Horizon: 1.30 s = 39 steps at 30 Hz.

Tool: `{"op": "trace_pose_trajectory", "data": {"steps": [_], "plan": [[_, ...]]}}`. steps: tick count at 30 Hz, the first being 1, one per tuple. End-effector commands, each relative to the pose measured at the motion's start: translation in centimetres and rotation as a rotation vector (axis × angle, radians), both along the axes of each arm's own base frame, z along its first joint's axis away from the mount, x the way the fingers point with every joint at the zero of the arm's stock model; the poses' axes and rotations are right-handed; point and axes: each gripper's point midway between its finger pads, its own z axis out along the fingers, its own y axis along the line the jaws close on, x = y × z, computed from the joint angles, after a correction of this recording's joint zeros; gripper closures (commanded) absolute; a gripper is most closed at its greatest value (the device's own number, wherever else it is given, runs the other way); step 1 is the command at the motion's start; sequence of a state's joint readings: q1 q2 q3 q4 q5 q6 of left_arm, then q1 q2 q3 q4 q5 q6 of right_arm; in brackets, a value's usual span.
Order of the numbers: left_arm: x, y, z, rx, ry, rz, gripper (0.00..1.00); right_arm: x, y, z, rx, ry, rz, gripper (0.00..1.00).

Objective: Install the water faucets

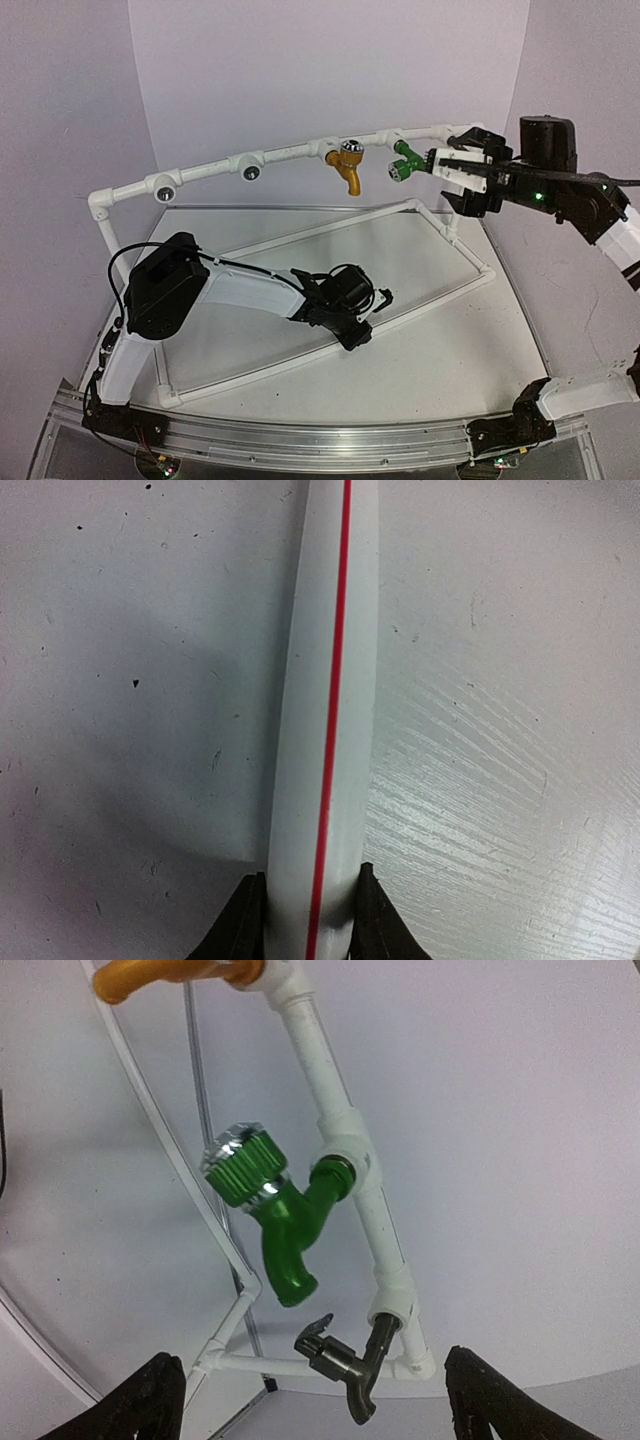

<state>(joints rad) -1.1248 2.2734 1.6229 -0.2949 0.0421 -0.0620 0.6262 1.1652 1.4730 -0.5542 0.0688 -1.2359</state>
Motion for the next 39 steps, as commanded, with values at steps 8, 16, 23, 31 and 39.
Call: {"op": "trace_pose_trajectory", "data": {"steps": [8,16,23,31,39], "plan": [[-2.7,2.9,-6.9,0.156,0.154,0.037,1.0,3.6,2.8,-0.2,-0.252,-0.261,-0.088,0.15],[-2.6,2.9,-6.4,0.151,0.148,0.037,1.0,5.7,3.5,0.0,-0.261,-0.331,-0.166,0.19],[-2.6,3.0,-6.2,0.149,0.143,0.038,1.0,6.8,4.4,-0.2,-0.26,-0.353,-0.177,0.23],[-2.6,3.0,-6.1,0.149,0.142,0.038,1.0,7.4,4.7,-0.7,-0.257,-0.361,-0.191,0.29],[-2.6,3.1,-6.2,0.152,0.144,0.038,1.0,7.7,4.9,-1.5,-0.273,-0.354,-0.19,0.51]]}}
